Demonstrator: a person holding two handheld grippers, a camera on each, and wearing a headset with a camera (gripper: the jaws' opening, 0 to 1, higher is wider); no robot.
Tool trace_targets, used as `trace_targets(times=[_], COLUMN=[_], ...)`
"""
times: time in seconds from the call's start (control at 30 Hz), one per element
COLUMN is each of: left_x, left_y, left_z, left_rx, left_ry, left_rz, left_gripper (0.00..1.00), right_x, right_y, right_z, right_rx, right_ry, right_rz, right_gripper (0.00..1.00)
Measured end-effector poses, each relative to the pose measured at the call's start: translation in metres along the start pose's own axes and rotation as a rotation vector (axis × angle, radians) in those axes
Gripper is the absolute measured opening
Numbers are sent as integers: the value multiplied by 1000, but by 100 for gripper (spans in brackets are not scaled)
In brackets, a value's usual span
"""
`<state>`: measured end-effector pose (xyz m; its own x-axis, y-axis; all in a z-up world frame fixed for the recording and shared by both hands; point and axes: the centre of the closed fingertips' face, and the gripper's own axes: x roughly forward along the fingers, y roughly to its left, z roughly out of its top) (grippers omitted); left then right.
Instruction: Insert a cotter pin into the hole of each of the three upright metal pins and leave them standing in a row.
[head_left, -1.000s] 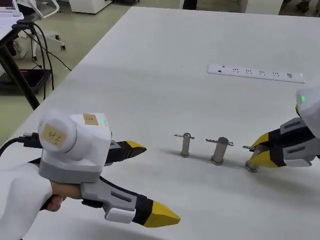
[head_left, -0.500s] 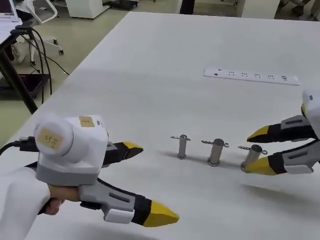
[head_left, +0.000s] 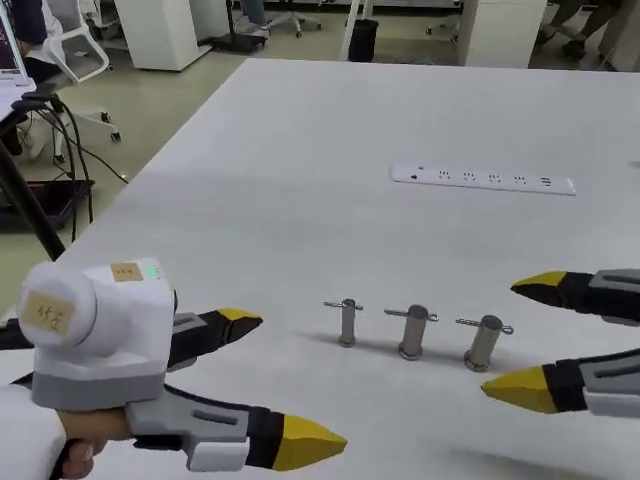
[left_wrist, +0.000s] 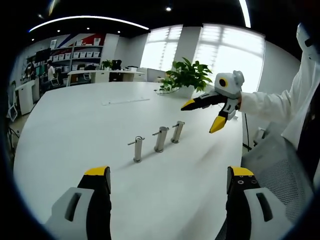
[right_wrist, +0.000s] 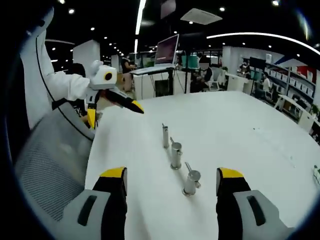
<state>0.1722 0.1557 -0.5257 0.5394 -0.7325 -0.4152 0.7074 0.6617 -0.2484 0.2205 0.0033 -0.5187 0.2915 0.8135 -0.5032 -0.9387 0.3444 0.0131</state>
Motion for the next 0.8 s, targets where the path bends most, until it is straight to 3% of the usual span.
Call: trace_targets(times=[0.13,0.33,0.53,0.8], left_x=[-1,0,-1,-4], left_y=[-2,-2,-6,-10], left_z=[8,8,3,3], left_rx=[-13,-54,-72,-98], left_ry=[-26,-29,-15,-31], left_rz=[20,42,59,78], left_gripper=[96,98,98,98], right_x=[-9,-23,-31,-37], right_y=[0,3,10,18], right_z=[-6,-8,-24,-43], right_rx=[30,121,214,255], right_ry=[-6,-54,-25,23], right_rz=[-31,-78,-101,-100], right_gripper=[72,78,88,96])
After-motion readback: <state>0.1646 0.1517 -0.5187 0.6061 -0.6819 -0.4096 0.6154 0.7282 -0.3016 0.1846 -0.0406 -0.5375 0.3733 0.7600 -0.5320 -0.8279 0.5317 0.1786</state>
